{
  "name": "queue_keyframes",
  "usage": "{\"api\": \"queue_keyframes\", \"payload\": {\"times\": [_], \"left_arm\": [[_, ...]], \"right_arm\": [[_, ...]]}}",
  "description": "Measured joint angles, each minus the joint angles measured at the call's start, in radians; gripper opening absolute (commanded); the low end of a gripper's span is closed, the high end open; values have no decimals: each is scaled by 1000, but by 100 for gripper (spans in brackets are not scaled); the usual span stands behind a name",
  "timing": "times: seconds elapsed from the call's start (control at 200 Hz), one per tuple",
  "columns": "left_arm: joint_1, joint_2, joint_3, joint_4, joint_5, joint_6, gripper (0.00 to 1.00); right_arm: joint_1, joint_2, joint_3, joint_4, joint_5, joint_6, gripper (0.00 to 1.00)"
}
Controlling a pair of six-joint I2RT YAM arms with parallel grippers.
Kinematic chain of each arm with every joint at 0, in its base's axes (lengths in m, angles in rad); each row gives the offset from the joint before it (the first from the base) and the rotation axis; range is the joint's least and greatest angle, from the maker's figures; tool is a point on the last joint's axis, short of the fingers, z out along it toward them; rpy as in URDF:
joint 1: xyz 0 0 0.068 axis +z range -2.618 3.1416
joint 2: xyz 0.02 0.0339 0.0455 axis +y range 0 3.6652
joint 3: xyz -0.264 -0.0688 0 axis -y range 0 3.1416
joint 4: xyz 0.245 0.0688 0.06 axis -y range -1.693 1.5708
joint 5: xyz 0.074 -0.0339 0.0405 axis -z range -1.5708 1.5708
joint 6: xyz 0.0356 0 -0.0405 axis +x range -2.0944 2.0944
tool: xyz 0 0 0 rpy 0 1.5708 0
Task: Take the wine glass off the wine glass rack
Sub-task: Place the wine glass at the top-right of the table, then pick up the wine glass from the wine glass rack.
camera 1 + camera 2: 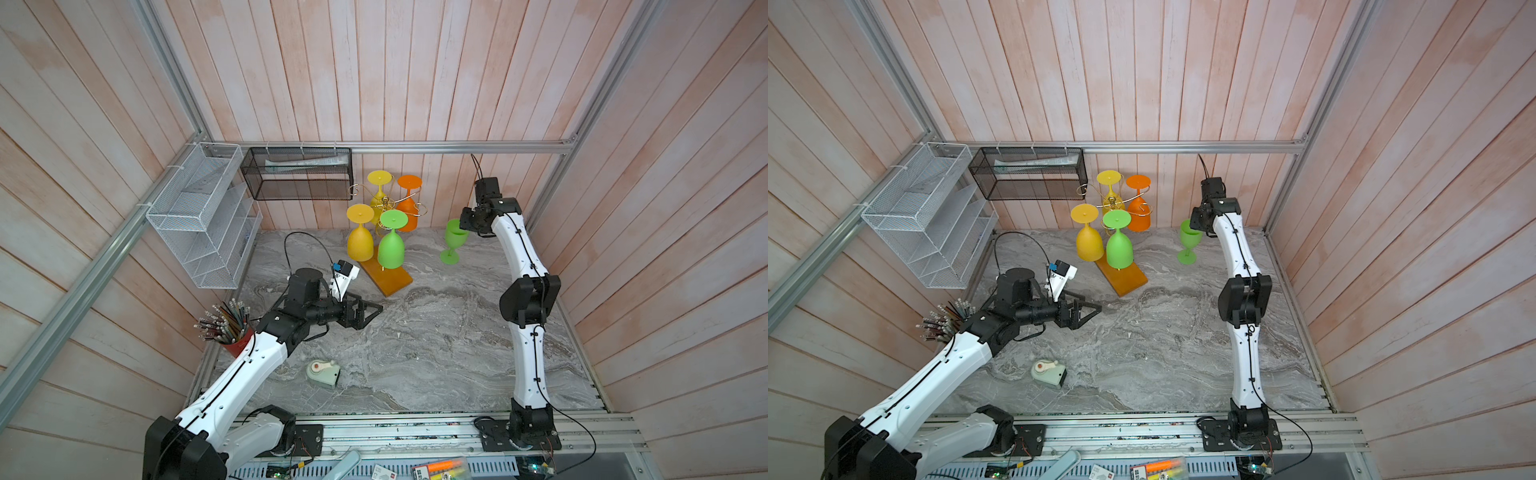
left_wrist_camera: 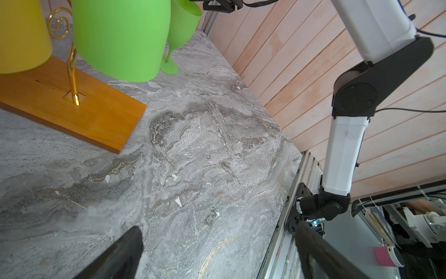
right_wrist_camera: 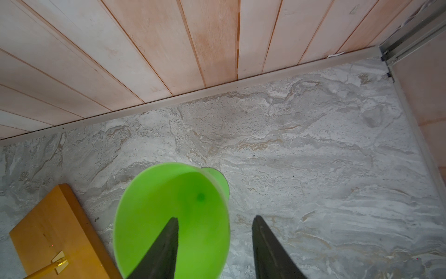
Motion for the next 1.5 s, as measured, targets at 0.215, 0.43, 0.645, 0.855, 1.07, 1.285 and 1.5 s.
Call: {"api": "queue_keyframes", "payload": {"times": [0.215,0.43,0.645,0.855,1.07,1.285,1.5], "left_arm": [[0,-19,0,-14,-28,0,100],[0,-60,0,-65,-76,-5,100],[0,-95,41,-134,-146,-34,100],[0,-97,132,-183,-257,-76,100],[0,-79,237,-224,-376,-165,100],[1,-42,330,-222,-408,-285,100],[1,-34,356,-180,-422,-383,100]], "right_arm": [[16,-75,-2,15,37,-19,62],[39,-221,-80,63,76,-38,66],[117,-424,-321,186,131,-84,68],[199,-647,-637,388,149,-114,68],[229,-860,-899,592,130,-93,65],[282,-1017,-1078,766,55,26,60],[343,-1079,-1210,916,-40,239,51]]}}
